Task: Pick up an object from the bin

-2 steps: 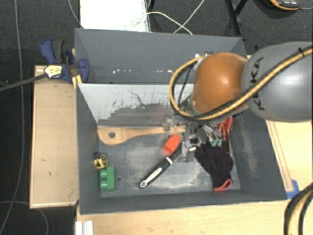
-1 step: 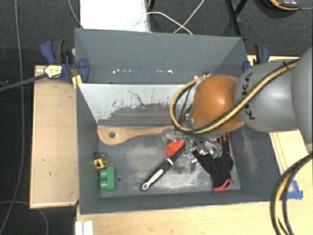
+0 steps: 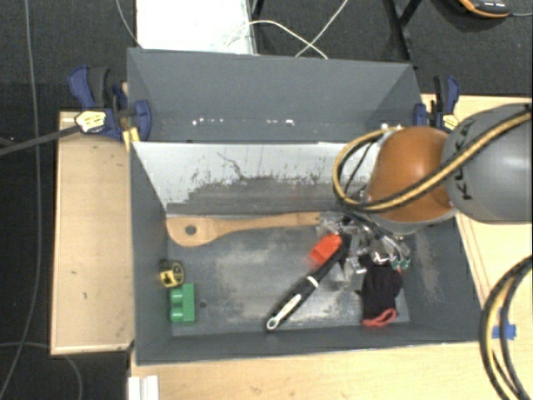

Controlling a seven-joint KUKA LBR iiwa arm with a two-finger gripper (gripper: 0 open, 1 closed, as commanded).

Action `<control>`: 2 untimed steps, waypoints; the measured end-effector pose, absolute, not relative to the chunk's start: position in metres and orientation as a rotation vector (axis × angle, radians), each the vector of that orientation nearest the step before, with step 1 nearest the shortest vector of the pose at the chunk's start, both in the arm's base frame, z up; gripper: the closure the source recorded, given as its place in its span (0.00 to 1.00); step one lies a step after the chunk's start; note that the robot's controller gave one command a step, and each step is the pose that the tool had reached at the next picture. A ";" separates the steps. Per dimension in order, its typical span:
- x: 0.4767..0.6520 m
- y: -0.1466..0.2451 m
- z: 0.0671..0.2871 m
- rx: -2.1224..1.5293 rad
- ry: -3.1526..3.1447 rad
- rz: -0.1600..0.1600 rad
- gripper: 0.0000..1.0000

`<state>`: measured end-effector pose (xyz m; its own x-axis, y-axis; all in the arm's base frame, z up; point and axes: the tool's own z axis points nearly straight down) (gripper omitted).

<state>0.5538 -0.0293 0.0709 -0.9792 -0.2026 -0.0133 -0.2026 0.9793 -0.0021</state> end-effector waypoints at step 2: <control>0.547 -0.019 0.072 -0.361 3.100 -0.006 1.00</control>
Offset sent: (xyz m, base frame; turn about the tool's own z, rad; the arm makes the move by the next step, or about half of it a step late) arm -0.0085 0.0130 0.0001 -0.0336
